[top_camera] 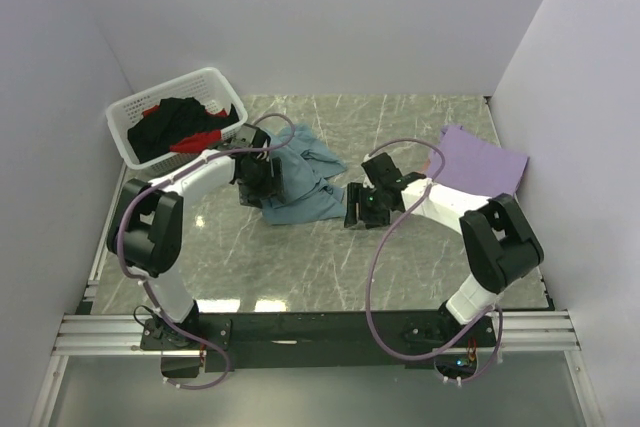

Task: Fold and stack the t-shirts
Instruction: Flatten the tshirt out

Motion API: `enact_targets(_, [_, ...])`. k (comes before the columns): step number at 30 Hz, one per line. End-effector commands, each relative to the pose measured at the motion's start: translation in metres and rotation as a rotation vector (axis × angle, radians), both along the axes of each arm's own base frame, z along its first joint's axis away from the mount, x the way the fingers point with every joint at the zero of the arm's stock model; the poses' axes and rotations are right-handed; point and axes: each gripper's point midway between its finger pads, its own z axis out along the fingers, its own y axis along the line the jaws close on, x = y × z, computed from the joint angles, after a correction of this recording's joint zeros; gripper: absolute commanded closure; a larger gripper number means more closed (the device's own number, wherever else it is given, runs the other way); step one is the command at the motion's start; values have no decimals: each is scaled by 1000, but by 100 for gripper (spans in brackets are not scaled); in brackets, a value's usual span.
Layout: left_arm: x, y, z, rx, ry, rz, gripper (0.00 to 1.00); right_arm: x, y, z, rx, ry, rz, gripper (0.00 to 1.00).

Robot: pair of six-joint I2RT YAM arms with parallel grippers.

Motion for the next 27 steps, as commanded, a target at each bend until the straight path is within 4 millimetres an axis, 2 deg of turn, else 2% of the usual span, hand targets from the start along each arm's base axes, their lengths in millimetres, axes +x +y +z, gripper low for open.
enact_targets(1, [18, -12, 3, -38, -42, 7, 28, 18, 15, 11, 40, -52, 36, 32])
enact_targets(6, [27, -19, 5, -64, -49, 19, 28, 22, 17, 5, 37, -47, 46, 32])
enact_targets(13, [34, -20, 5, -63, -55, 28, 37, 27, 20, 3, 31, -60, 62, 34])
enact_targets(21, [40, -22, 4, -61, -54, 31, 43, 34, 20, -1, 7, -61, 88, 43])
enact_targets(24, [41, -25, 5, -73, -51, 32, 51, 35, 20, -2, 1, -59, 97, 51])
enact_targets(25, [42, -25, 5, -74, -50, 32, 58, 35, 20, -3, -4, -60, 102, 53])
enact_targets(27, [44, -26, 8, -80, -57, 36, 62, 35, 19, -3, -2, -60, 103, 59])
